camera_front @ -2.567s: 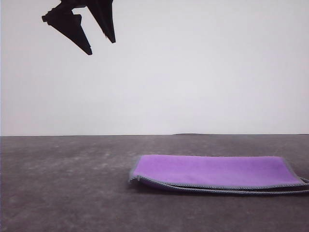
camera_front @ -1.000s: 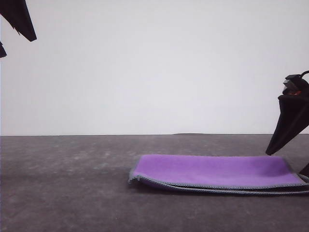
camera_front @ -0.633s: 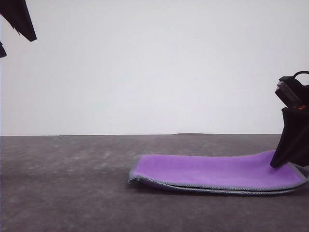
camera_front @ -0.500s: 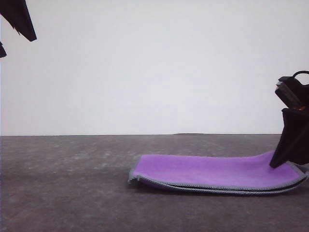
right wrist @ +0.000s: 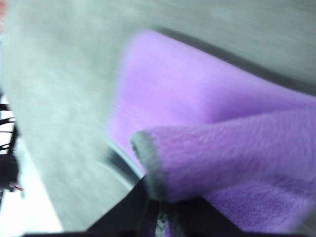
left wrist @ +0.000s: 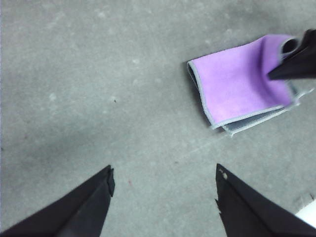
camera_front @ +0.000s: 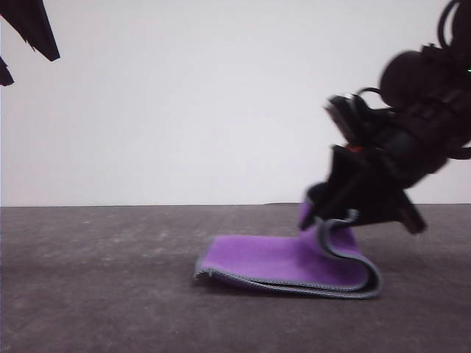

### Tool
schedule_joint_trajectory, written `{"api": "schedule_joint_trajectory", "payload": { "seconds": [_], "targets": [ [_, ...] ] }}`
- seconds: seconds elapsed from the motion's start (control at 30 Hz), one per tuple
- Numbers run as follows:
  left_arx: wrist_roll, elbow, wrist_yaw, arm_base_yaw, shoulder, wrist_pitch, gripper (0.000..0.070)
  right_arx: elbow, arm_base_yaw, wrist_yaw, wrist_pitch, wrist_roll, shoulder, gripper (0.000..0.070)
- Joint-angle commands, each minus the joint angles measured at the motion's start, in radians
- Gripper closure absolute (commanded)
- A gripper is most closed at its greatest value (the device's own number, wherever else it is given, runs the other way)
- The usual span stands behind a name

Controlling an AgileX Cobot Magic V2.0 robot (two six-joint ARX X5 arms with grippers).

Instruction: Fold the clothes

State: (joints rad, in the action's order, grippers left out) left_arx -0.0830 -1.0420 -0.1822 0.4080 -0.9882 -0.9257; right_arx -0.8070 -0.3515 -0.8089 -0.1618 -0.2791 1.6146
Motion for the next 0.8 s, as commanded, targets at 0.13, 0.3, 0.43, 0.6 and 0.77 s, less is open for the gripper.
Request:
{"api": "schedule_joint_trajectory", "payload": {
  "seconds": [0.13, 0.3, 0.43, 0.6, 0.77],
  "targets": [
    [-0.007, -0.004, 0.002, 0.003, -0.008, 0.014, 0.0306, -0.008, -0.072, -0.002, 0.132, -0.152, 0.028, 0.0695],
    [-0.007, -0.004, 0.002, 0.003, -0.008, 0.014, 0.0306, -0.009, -0.097, 0.002, 0.174, -0.178, 0.047, 0.0695],
    [-0.007, -0.004, 0.002, 0.003, -0.008, 0.014, 0.0306, -0.010, -0.101, 0.004, 0.186, -0.185, 0.059, 0.0694],
    [-0.007, -0.004, 0.002, 0.003, -0.008, 0.014, 0.0306, -0.010, -0.103, -0.007, 0.188, -0.185, 0.059, 0.0498],
    [-0.007, -0.004, 0.002, 0.003, -0.008, 0.014, 0.0306, -0.010, -0.103, -0.014, 0.189, -0.185, 0.059, 0.0381]
  ]
}}
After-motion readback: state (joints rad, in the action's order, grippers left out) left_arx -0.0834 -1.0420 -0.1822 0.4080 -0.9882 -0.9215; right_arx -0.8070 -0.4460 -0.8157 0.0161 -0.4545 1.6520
